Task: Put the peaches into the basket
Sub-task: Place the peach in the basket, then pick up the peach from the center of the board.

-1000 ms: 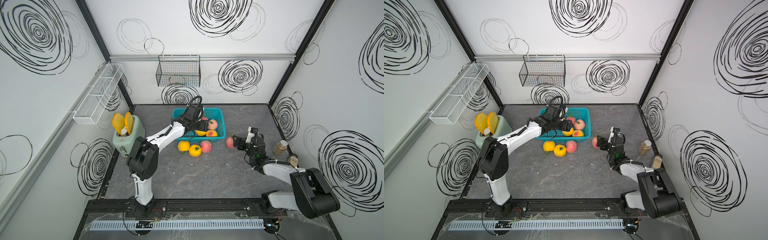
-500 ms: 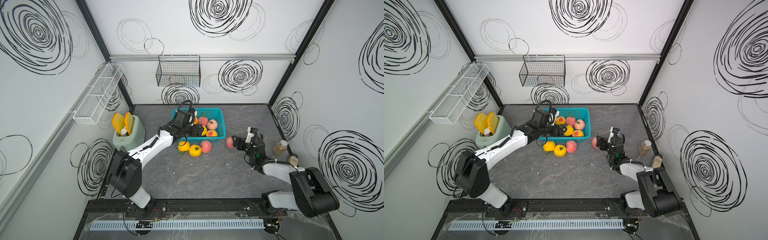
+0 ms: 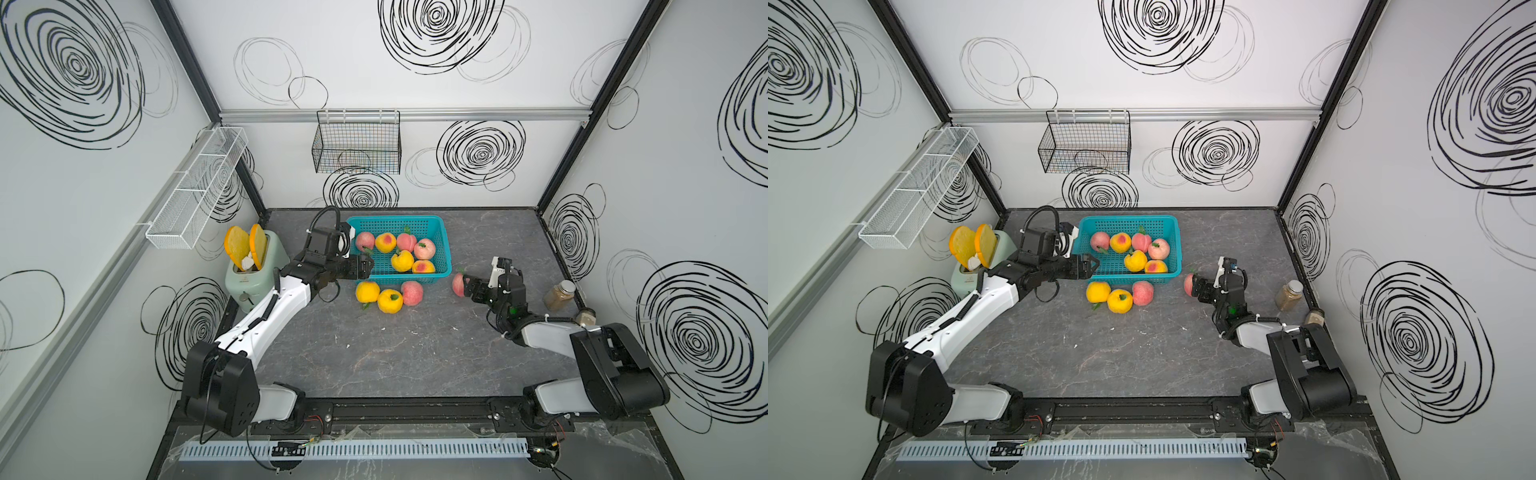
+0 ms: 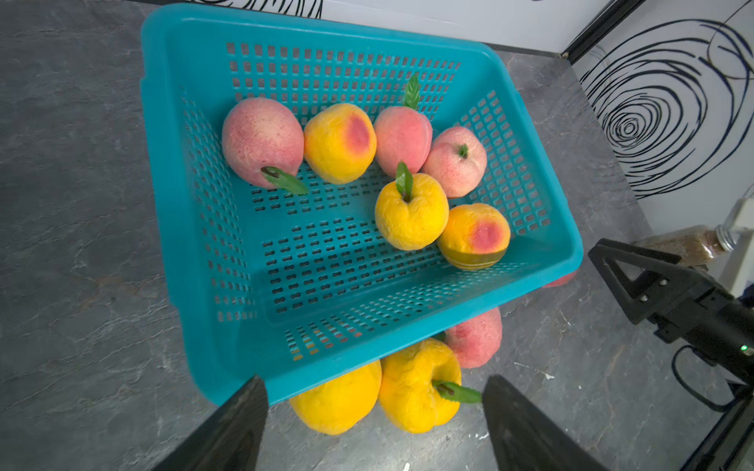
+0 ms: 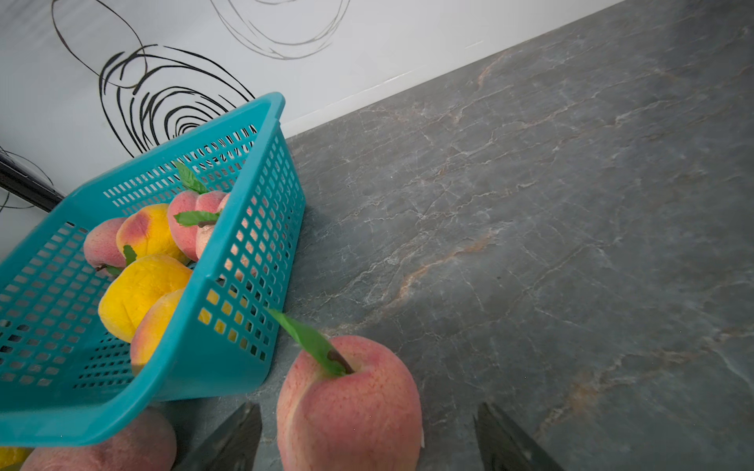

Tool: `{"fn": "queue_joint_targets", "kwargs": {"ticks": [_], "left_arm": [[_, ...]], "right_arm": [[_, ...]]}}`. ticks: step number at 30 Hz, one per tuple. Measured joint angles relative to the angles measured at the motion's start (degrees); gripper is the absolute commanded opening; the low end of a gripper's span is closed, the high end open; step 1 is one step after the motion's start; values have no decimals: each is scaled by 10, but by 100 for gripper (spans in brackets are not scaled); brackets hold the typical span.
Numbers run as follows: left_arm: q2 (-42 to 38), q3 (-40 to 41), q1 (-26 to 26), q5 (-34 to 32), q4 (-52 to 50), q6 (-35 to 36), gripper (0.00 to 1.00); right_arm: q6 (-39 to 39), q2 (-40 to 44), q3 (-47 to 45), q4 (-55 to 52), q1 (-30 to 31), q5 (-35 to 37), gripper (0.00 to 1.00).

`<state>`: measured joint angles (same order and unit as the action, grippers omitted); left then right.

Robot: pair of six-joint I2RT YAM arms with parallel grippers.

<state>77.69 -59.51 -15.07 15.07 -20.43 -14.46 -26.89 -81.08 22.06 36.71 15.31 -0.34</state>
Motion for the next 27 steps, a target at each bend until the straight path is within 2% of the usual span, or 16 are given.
{"fn": "queue_joint_targets", "kwargs": {"ticks": [6,27], "left_arm": [[-3,40,40,19,-8,13,87],[-3,43,47,47,-15,18,87]], "right_arm": [[-5,-14,0,0,0,-7,86],[-5,-84,46,-1,-6,-65,84]]}}
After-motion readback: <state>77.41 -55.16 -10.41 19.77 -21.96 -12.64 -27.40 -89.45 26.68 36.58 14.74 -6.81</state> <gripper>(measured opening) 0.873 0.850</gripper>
